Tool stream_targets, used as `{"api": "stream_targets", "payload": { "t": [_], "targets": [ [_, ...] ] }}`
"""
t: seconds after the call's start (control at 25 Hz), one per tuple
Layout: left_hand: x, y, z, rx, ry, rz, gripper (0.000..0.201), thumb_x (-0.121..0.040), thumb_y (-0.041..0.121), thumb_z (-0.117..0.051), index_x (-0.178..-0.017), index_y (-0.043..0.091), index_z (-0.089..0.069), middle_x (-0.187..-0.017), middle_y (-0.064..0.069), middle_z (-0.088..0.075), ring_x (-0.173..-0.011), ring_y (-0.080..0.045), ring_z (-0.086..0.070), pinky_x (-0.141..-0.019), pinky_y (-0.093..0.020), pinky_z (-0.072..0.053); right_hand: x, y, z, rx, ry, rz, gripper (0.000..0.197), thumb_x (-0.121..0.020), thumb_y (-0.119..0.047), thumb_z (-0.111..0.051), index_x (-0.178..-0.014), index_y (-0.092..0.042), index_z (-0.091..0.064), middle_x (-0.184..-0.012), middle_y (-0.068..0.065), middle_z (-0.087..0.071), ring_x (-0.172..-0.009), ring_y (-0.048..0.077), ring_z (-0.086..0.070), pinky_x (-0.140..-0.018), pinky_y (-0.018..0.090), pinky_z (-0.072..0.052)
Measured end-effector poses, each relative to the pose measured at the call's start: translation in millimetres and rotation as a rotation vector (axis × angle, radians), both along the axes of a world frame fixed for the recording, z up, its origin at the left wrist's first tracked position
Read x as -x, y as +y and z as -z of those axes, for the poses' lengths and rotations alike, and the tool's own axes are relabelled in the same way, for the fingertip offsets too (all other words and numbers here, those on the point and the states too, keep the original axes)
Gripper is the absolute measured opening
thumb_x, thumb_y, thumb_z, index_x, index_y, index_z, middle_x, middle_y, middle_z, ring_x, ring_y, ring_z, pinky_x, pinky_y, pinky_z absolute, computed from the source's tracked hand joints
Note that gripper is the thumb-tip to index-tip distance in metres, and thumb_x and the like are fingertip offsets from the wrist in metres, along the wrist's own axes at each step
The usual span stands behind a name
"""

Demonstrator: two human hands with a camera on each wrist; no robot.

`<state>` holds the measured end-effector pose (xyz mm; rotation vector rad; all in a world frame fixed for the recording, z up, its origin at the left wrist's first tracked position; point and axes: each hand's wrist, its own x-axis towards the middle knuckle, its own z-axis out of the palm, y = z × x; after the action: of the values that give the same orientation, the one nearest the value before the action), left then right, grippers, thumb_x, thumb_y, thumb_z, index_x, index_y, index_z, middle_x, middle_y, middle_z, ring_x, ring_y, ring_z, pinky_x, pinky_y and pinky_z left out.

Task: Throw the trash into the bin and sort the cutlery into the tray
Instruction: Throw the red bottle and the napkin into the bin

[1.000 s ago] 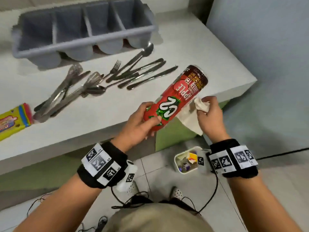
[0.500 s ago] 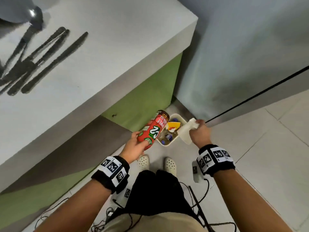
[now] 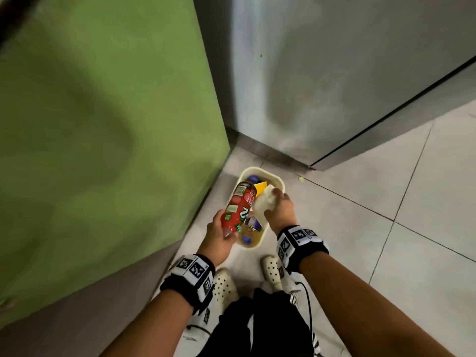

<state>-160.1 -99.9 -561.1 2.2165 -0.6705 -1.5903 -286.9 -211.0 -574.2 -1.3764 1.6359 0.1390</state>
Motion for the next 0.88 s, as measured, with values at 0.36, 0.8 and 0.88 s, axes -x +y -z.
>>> {"api": "stream_targets", "payload": {
  "t": [0.36, 0.8, 0.88],
  "targets": [
    [18.9, -44.9, 99.6, -0.148, -0.342, 0.360, 0.071, -0.073, 0.036, -0.072, -0.133, 0.036, -0.034, -0.116, -0.004, -0.063, -0.104, -0.027, -0.064, -0.087, -0.037, -0.054, -15.9, -14.9, 125.9, 0.090, 0.298, -0.454, 0.049, -0.094, -0.010, -0.040, -0.140, -0.001, -0.024, -0.143, 0.019, -0.035, -0.128, 0.035, -0.040, -0.105, 0.043, -0.038],
    [20.9, -49.9, 73.0, -0.173, -0.266, 0.409, 0.055, -0.086, 0.019, -0.060, -0.137, 0.030, -0.041, -0.144, -0.007, -0.032, -0.125, -0.028, -0.049, -0.107, -0.041, -0.043, 5.7, 3.7, 108.7, 0.098, 0.329, -0.522, 0.067, -0.091, -0.034, -0.044, -0.147, -0.014, -0.013, -0.157, 0.013, -0.013, -0.144, 0.034, -0.010, -0.117, 0.050, -0.015],
    [8.8, -53.9, 44.3, -0.160, -0.287, 0.391, 0.046, -0.088, 0.016, -0.056, -0.133, 0.026, -0.049, -0.144, -0.005, -0.034, -0.124, -0.026, -0.050, -0.108, -0.037, -0.042, 12.4, 18.2, 84.4, 0.077, 0.321, -0.517, 0.064, -0.089, -0.033, -0.046, -0.144, -0.014, -0.019, -0.154, 0.014, -0.020, -0.142, 0.035, -0.014, -0.117, 0.048, -0.017]
  ]
}}
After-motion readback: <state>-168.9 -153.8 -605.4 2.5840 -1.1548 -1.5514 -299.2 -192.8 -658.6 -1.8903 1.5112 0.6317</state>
